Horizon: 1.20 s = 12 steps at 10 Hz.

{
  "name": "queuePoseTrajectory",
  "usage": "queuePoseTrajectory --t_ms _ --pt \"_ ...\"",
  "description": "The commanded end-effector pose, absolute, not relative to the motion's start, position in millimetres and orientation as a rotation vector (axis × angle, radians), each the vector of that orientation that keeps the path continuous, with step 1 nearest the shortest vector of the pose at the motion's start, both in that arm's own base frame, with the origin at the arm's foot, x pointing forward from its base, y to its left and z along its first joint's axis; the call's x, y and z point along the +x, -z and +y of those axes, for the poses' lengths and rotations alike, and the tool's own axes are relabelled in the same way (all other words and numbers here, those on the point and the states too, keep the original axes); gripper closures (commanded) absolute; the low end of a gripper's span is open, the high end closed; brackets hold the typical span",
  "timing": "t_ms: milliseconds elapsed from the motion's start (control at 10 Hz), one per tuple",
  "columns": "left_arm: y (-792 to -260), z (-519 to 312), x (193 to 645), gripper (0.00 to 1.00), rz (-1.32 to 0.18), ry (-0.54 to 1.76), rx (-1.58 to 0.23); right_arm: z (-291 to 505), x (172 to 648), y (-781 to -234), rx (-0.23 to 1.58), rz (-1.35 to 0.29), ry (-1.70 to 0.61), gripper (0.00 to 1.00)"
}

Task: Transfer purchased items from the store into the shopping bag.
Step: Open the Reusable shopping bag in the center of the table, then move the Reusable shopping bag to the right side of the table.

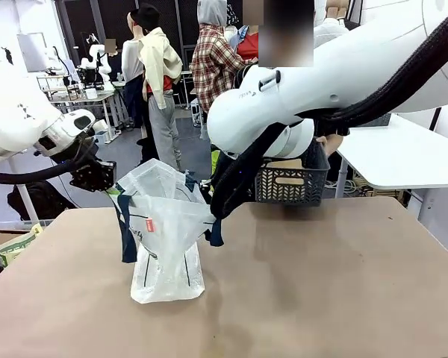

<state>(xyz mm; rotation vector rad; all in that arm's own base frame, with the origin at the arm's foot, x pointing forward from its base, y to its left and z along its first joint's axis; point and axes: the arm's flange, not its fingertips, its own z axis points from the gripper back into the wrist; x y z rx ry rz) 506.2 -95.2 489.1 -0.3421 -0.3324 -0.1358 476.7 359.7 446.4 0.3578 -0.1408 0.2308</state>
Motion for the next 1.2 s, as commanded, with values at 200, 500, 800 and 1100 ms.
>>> queuePoseTrajectory --t_ms 200,500,800,1100 --pt "-489.1 -95.2 506.2 1.0 -0.332 0.136 -0.342 359.7 476.7 -446.4 0.358 -0.141 -0.231 1.0" --pt "-489.1 -95.2 506.2 1.0 -0.332 0.136 -0.342 359.7 476.7 -446.4 0.358 -0.141 -0.231 1.0" --pt "-489.1 -95.2 506.2 1.0 -0.332 0.136 -0.342 359.7 476.7 -446.4 0.358 -0.141 -0.231 1.0" --pt "-489.1 -95.2 506.2 1.0 -0.332 0.136 -0.342 359.7 476.7 -446.4 0.358 -0.141 -0.231 1.0"
